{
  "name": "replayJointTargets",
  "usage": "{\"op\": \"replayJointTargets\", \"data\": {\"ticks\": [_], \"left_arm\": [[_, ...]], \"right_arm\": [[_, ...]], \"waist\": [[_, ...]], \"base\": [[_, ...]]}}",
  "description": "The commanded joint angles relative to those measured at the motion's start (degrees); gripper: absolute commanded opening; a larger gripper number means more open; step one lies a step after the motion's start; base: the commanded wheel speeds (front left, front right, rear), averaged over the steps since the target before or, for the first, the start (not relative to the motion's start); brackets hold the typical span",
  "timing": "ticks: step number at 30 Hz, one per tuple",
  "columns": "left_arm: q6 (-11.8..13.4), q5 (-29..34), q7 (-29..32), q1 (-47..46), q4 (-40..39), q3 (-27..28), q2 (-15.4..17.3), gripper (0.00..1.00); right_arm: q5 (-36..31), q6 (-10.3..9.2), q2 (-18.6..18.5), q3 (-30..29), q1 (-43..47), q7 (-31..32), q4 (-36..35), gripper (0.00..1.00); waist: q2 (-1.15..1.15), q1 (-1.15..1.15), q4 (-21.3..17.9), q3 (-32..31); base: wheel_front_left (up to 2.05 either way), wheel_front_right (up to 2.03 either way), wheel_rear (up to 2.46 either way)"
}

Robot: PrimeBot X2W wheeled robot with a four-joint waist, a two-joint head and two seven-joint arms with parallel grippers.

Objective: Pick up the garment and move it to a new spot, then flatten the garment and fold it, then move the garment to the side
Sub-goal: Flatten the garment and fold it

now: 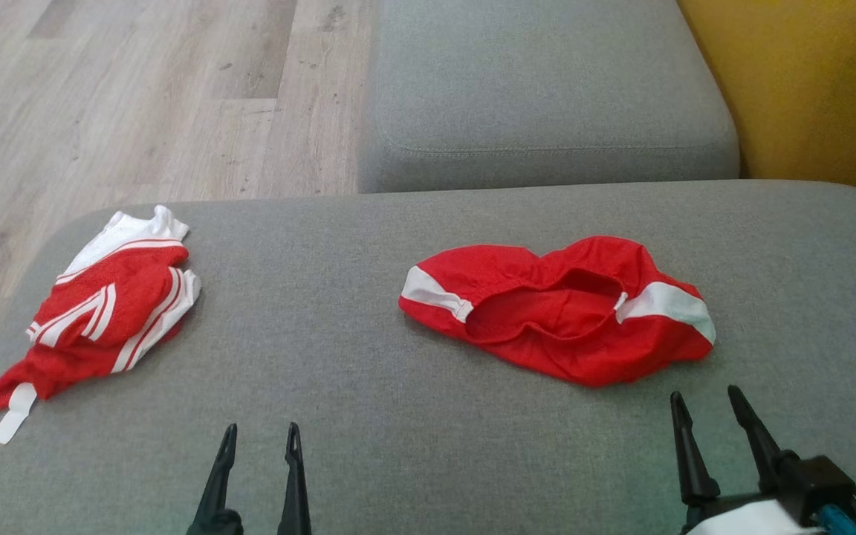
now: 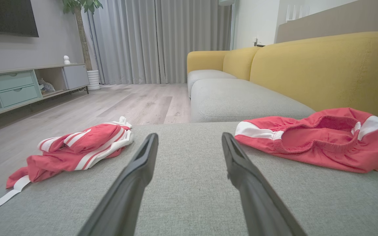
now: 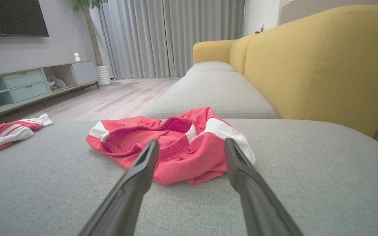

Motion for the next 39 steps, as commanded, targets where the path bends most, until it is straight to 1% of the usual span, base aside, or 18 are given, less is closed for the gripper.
{"op": "replayJointTargets", "data": {"ticks": [1, 11, 22, 27, 30, 34, 36, 39], "left_arm": [[0.1, 0.1, -0.5, -2.1, -1.6, 1.5, -0.2, 1.0], [0.8, 2.2, -0.5, -2.4, -1.8, 1.1, -0.2, 1.0], [1.6, 1.5, -0.5, -2.7, -1.9, 0.7, -0.2, 1.0], [1.3, 2.0, -0.5, -2.8, -1.9, 0.5, -0.2, 1.0], [1.6, 2.2, -0.5, -3.0, -0.9, 0.4, -0.2, 1.0], [0.9, 0.9, -0.5, -4.8, 0.1, -1.4, -0.2, 1.0], [0.4, -0.5, -0.5, -6.4, 0.4, -2.7, -0.2, 1.0], [-1.2, -1.1, -0.5, -9.5, 1.7, -5.2, -0.2, 1.0]], "right_arm": [[0.4, -0.04, -0.4, 1.2, -2.0, -0.2, -2.6, 1.0], [0.9, -0.04, -0.4, 1.1, -2.0, -0.2, -2.6, 1.0], [1.1, -0.04, -0.4, 1.5, -2.2, -0.2, -1.8, 1.0], [0.9, -0.04, -0.4, 1.4, -2.5, -0.2, -1.8, 1.0], [0.1, -0.04, -0.4, 1.6, -2.7, -0.2, -1.9, 1.0], [-0.6, -0.04, -0.4, 2.1, -3.2, -0.2, -2.0, 1.0], [-0.6, -0.04, -0.4, 2.3, -3.6, -0.2, -2.2, 1.0], [-0.1, -0.04, -0.4, 2.6, -4.2, -0.2, -2.6, 1.0]], "waist": [[0.0, 0.0, -0.1, 0.1], [0.0, 0.0, -0.3, 0.2], [0.0, 0.0, -0.3, 0.3], [0.0, 0.0, -0.7, 0.3], [0.0, 0.0, -2.0, 0.6], [0.0, 0.0, -4.6, 1.6], [0.0, 0.0, -6.6, 2.2], [0.0, 0.0, -9.7, 3.6]], "base": [[0.0, 0.0, 0.0], [0.0, 0.0, 0.0], [0.0, 0.0, 0.0], [0.0, 0.0, 0.0], [0.0, 0.0, 0.0], [0.0, 0.0, 0.0], [0.0, 0.0, 0.0], [0.0, 0.0, 0.0]]}}
